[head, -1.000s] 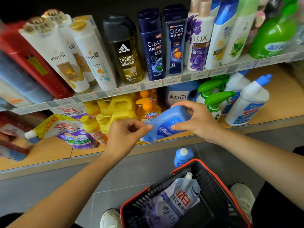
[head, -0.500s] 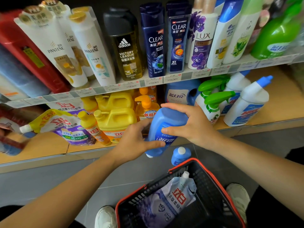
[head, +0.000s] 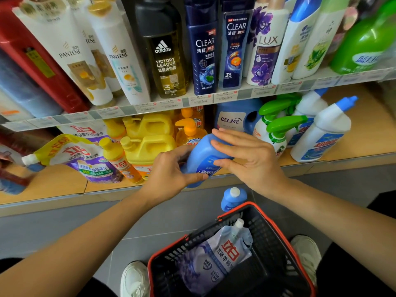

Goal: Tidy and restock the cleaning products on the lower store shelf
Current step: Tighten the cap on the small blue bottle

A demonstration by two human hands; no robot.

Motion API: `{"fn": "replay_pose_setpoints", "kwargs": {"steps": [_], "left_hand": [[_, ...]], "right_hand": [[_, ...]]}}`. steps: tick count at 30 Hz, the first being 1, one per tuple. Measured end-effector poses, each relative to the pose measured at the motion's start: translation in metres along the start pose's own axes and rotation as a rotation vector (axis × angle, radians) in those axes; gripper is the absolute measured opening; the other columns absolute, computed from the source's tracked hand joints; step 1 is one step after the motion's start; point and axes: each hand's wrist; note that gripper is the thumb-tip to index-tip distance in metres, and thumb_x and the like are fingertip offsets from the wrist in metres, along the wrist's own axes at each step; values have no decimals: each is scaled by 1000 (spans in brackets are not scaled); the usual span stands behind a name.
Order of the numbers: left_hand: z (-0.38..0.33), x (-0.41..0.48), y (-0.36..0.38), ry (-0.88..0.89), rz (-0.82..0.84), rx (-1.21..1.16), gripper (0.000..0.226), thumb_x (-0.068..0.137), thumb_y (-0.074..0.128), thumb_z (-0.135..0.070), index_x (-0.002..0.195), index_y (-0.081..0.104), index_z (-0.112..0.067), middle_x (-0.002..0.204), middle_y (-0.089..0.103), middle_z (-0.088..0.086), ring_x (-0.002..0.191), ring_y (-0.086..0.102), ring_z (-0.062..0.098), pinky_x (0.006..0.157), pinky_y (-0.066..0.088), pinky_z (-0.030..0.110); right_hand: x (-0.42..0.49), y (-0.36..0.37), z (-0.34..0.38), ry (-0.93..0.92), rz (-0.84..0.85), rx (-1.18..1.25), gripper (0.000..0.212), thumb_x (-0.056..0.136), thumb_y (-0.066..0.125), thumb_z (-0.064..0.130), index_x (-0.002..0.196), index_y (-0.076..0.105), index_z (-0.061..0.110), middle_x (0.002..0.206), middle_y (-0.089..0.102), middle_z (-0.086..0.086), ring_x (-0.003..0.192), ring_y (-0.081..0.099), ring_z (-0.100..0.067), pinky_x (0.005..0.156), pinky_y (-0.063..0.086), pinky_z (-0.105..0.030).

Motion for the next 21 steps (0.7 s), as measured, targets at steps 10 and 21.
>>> {"fn": "replay_pose_setpoints", "kwargs": {"steps": [10,21], "left_hand": [[4,0,-1,2,-47,70,64,72,92,-26,130,66,-16,115,75,-4,102,72,9,90,60,43],[2,-1,0,29,-39,59,66,72,90,-24,132,64,-19,120,73,-4,109,70,13,96,58,40]], "right_hand": [[4,-4,-3,312,-148,80,24,73,86,27,87,79,8,94,75,1,86,70,-11,80,55,-24],[10,-10,-13,715,-106,491,19,87,72,1,85,74,19,80,74,4,76,68,-10,68,59,-31]]}}
Point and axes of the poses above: each hand's wrist, its own x-axis towards the middle knuckle, its own y-axis out of the palm, z = x × y
